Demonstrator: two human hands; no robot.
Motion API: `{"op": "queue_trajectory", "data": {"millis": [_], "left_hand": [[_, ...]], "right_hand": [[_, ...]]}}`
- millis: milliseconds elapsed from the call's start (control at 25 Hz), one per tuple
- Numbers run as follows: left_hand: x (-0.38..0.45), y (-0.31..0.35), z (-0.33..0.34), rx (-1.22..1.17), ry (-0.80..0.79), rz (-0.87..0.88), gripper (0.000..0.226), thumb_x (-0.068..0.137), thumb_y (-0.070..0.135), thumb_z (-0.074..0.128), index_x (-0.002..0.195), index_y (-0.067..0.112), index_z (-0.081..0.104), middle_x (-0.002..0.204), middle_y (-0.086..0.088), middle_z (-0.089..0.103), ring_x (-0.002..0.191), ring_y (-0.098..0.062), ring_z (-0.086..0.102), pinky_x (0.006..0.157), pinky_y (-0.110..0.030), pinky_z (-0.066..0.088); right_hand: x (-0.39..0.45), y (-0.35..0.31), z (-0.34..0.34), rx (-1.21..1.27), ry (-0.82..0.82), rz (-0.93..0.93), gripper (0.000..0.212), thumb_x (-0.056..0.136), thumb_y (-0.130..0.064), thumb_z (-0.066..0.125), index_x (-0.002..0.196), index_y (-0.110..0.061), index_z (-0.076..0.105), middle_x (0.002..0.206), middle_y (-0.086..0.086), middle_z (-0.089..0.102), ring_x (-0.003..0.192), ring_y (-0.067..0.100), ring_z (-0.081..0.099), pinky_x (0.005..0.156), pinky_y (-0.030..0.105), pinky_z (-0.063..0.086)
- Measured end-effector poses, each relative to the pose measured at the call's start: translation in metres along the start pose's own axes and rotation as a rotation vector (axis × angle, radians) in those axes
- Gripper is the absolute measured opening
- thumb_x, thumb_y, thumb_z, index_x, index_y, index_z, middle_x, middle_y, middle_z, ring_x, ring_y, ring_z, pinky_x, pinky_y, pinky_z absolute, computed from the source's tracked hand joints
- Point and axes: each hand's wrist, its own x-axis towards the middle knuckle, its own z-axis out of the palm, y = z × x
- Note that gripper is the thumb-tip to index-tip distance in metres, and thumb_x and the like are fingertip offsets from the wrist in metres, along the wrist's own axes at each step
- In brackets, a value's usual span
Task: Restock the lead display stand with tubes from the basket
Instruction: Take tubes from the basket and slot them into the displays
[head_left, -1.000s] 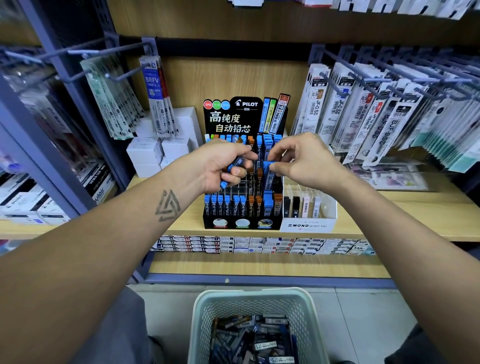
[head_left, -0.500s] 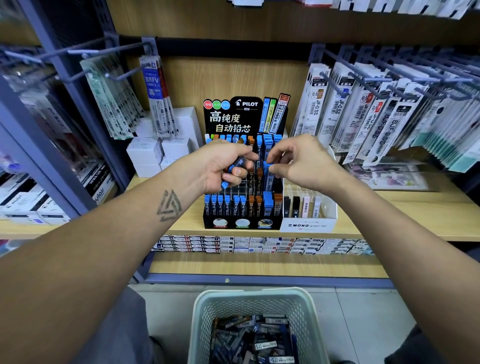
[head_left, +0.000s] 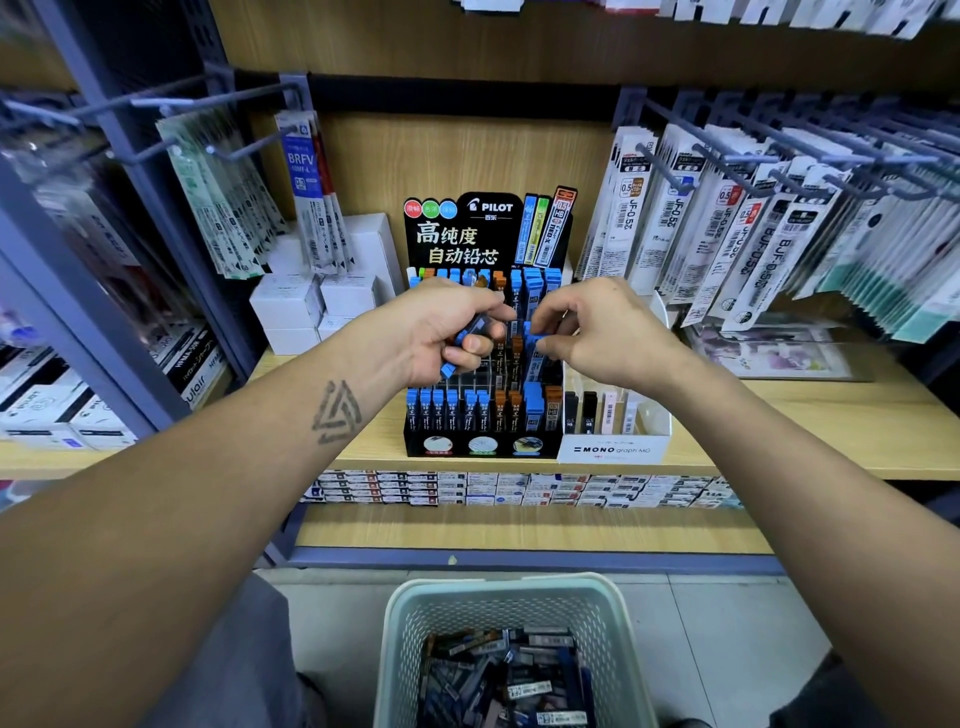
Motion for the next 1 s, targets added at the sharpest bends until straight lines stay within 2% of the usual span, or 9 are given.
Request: {"op": "queue_trajectory", "data": {"millis": [200,280,360,480,560,840,1000], "left_hand": [[0.000,0.002,-0.001,-0.009,0.029,0.040,0.023,0.103,0.014,0.050,0.115,-0.003,0.060,0.063,-0.004,0.050,0.040,-0.007,0.033,0.029,-0.017,0.018],[0.000,0.003,-0.002,-0.033,0.036,0.055,0.021,0.103,0.013,0.049,0.114,-0.002,0.059,0.062,-0.004,0.050,0.039,-0.007,0.033,0.029,-0.016,0.018],[-0.001,0.004,-0.002,-0.059,0.037,0.063,0.020,0.103,0.013,0.050,0.114,0.000,0.059,0.061,-0.004,0.050,0.039,-0.007,0.033,0.029,-0.016,0.018],[0.000,0.005,-0.002,-0.071,0.048,0.082,0.019,0.103,0.013,0.050,0.113,0.000,0.059,0.060,-0.004,0.050,0.039,-0.008,0.033,0.029,-0.016,0.018],[0.001,0.006,-0.002,-0.069,0.047,0.088,0.020,0.103,0.013,0.050,0.113,-0.001,0.059,0.060,-0.004,0.050,0.039,-0.008,0.033,0.029,-0.016,0.019],[0.001,0.008,-0.006,-0.067,0.043,0.104,0.023,0.104,0.014,0.050,0.115,-0.003,0.060,0.060,-0.005,0.050,0.040,-0.008,0.033,0.029,-0.016,0.018],[0.001,0.008,-0.007,-0.062,0.042,0.105,0.022,0.104,0.014,0.050,0.113,-0.003,0.060,0.060,-0.004,0.050,0.039,-0.008,0.033,0.029,-0.015,0.019]], "right_hand": [[0.008,0.005,-0.023,0.321,0.236,0.054,0.016,0.084,-0.008,0.078,0.083,-0.023,0.072,0.078,0.000,0.072,0.075,0.024,0.071,0.074,0.039,0.062],[0.011,0.007,-0.030,0.424,0.384,0.079,0.016,0.085,-0.006,0.076,0.085,-0.022,0.072,0.078,0.001,0.072,0.074,0.026,0.072,0.072,0.041,0.062],[0.016,0.009,-0.032,0.403,0.481,0.085,0.016,0.086,-0.009,0.076,0.088,-0.024,0.072,0.080,-0.002,0.072,0.074,0.017,0.072,0.069,0.035,0.061],[0.023,0.006,-0.027,0.280,0.436,0.058,0.013,0.087,-0.013,0.076,0.093,-0.025,0.074,0.081,-0.012,0.069,0.072,-0.002,0.064,0.068,0.014,0.052],[0.026,0.003,-0.020,0.165,0.412,0.038,0.012,0.089,-0.013,0.074,0.099,-0.019,0.076,0.082,-0.012,0.066,0.075,-0.003,0.061,0.072,0.008,0.046],[0.036,0.009,-0.001,-0.011,0.358,-0.005,0.014,0.088,-0.013,0.075,0.101,-0.015,0.077,0.096,-0.002,0.074,0.087,0.014,0.066,0.089,0.033,0.055],[0.037,0.012,0.013,-0.092,0.294,-0.068,0.016,0.090,-0.010,0.072,0.104,-0.012,0.078,0.103,0.003,0.074,0.096,0.022,0.067,0.094,0.041,0.053]]}}
